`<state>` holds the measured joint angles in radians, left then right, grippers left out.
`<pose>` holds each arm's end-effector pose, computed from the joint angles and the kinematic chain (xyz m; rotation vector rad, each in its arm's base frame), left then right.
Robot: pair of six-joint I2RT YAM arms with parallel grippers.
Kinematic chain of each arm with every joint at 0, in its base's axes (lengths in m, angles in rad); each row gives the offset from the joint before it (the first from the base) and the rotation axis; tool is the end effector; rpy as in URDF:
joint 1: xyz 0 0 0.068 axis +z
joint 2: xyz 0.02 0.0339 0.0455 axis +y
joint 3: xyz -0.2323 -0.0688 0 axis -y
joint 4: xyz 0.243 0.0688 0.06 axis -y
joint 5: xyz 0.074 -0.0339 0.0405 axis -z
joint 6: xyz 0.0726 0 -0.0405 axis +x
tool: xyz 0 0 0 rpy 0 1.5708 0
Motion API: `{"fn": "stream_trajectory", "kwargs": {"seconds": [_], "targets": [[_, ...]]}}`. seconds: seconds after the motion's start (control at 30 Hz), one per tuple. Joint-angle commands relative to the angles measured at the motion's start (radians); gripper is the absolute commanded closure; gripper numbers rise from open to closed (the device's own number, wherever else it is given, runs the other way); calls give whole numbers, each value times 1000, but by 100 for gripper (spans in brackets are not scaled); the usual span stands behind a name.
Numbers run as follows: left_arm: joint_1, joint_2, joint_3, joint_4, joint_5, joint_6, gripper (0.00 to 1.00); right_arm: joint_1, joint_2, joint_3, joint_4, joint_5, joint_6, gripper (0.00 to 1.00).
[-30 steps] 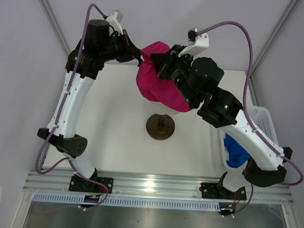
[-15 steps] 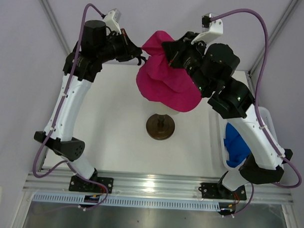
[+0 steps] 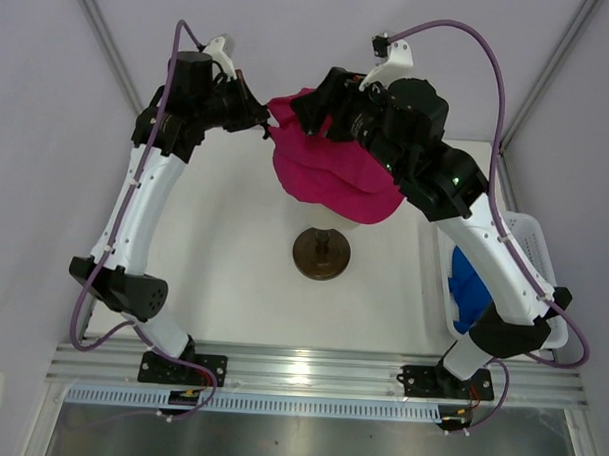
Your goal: Stack the hats
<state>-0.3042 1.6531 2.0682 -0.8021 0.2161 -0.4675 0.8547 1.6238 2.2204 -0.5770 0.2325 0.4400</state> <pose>0.3497 -0.1261 0.4432 -0.0179 2.0179 -0.7115 0.2386 0.2487 0.5345 -0.1432 1.6075 0.8363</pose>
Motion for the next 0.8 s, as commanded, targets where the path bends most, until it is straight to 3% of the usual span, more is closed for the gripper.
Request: {"fn": "stream_trajectory", "kwargs": {"seconds": [0.0, 0.03, 0.23, 0.5, 0.77], "targets": [[14, 19, -3, 15, -12, 49, 99, -9, -42, 45, -3, -64, -20, 24], [14, 20, -10, 14, -9, 55, 99, -14, -51, 50, -23, -62, -35, 18], [14, 13, -48, 24, 11, 87, 99, -94, -163, 7, -119, -55, -15, 6], [16, -104, -250, 201, 129, 102, 99, -189, -411, -293, -164, 105, 126, 5], [16, -108, -257, 242, 178, 89, 99, -312, -531, -597, -72, -37, 308, 8]]}}
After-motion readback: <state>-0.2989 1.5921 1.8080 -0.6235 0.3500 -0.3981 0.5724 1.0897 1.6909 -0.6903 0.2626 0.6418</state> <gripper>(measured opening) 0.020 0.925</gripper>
